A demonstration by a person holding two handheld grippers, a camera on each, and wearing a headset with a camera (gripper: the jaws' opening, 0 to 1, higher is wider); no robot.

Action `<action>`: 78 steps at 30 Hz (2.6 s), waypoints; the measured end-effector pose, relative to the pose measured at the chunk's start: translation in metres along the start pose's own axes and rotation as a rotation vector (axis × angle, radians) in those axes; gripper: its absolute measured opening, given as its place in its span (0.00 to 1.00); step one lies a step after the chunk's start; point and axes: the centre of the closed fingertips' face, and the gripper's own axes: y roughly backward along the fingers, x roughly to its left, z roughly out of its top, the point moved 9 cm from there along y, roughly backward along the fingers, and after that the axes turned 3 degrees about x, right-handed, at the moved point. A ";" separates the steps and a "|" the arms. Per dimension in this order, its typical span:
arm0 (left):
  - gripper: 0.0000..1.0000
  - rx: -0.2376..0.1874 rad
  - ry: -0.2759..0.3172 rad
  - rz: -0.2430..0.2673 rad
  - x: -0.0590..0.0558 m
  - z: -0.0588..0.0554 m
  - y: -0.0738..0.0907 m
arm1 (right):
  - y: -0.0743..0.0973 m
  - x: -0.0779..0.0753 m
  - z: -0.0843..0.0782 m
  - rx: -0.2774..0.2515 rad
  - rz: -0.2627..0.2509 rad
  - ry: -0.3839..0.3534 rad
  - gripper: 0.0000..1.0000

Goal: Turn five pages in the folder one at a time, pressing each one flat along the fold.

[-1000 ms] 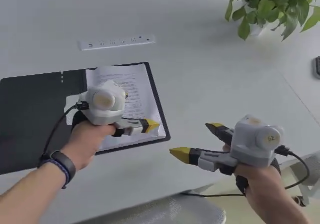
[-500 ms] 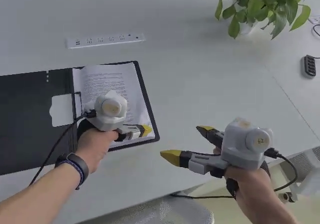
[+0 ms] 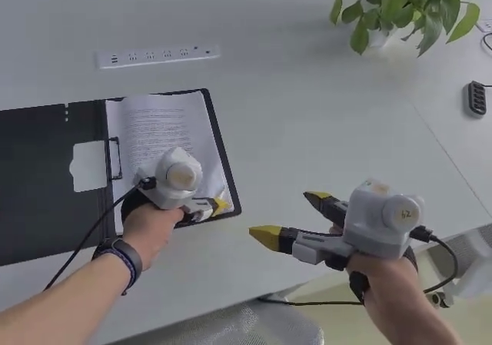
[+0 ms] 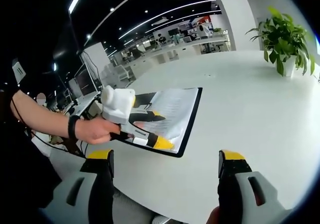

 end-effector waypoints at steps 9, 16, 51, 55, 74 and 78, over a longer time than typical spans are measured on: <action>0.63 -0.003 0.005 0.014 0.000 -0.001 0.002 | -0.009 0.000 0.000 0.008 0.020 0.000 0.85; 0.54 -0.013 0.024 0.022 -0.001 -0.002 0.004 | -0.018 -0.003 0.005 0.007 0.038 0.002 0.85; 0.44 -0.043 0.067 0.020 0.003 -0.004 0.006 | -0.131 -0.027 0.051 -0.024 0.234 -0.146 0.68; 0.44 -0.044 0.068 0.022 0.003 -0.004 0.006 | -0.147 -0.031 0.050 -0.014 0.244 -0.178 0.63; 0.44 -0.042 0.068 0.014 0.004 -0.004 0.006 | -0.175 -0.033 0.033 0.006 0.245 -0.281 0.23; 0.44 -0.041 0.069 0.011 0.005 -0.004 0.006 | -0.174 -0.036 0.032 -0.010 0.233 -0.305 0.13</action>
